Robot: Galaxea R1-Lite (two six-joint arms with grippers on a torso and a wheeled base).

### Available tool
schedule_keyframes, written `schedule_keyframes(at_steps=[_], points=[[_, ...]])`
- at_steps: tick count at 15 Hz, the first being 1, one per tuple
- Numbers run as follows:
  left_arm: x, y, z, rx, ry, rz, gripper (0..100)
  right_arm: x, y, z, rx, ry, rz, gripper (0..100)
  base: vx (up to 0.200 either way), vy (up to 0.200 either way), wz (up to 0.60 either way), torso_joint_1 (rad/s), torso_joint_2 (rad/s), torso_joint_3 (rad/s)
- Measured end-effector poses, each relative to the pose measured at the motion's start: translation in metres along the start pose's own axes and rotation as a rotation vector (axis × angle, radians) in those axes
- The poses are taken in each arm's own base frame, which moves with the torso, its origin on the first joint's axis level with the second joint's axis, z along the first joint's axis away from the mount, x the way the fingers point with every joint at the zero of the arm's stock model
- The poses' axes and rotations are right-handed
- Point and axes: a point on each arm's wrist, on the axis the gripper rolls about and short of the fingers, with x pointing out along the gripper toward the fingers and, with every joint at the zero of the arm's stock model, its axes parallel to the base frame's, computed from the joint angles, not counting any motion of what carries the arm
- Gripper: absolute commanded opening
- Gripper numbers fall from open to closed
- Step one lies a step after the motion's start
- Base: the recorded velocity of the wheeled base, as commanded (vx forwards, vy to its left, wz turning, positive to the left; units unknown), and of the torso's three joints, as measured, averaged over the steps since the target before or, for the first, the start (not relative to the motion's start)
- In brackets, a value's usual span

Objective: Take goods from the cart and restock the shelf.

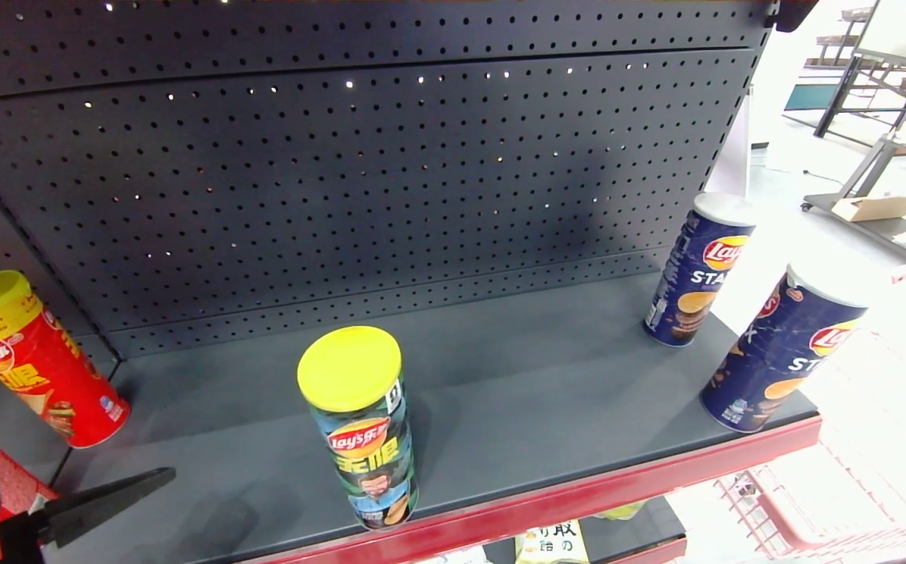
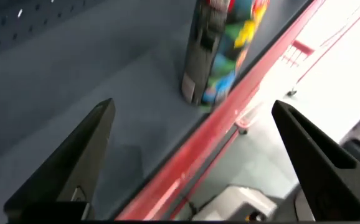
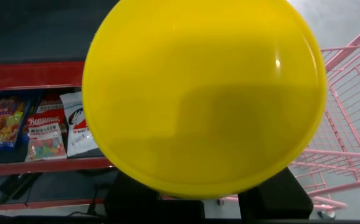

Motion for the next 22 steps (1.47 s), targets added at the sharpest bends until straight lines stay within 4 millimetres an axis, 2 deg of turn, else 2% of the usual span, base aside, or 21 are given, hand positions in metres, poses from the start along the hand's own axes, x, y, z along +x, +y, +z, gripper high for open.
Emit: schedule_keyframes(at_steps=[6,9,12,15,19,22], points=[[-0.068,-0.009,-0.026,-0.045,0.024,0.128,100,-0.001,0.001,-0.008,-0.002,-0.010,0.001,0,0.000,0.000,0.00,0.000,0.00,0.000],[-0.092,-0.012,-0.036,-0.045,-0.025,0.311,100,-0.003,0.001,-0.003,-0.007,-0.028,0.004,0,0.000,0.000,0.00,0.000,0.00,0.000],[-0.100,-0.012,-0.038,-0.042,-0.086,0.443,100,-0.005,0.000,0.002,-0.010,-0.048,0.004,0,0.000,0.000,0.00,0.000,0.00,0.000],[-0.102,-0.013,-0.043,-0.032,-0.106,0.444,100,-0.007,0.000,0.006,-0.011,-0.060,0.004,0,0.000,0.000,0.00,0.000,0.00,0.000],[-0.101,-0.013,-0.057,-0.020,-0.112,0.443,100,-0.015,0.000,0.020,-0.010,-0.033,0.027,0,0.000,0.000,0.00,0.000,0.00,0.000],[-0.100,-0.013,-0.067,0.046,-0.112,0.472,100,-0.015,0.000,0.021,-0.010,-0.030,0.029,0,0.000,0.000,0.00,0.000,0.00,0.000]])
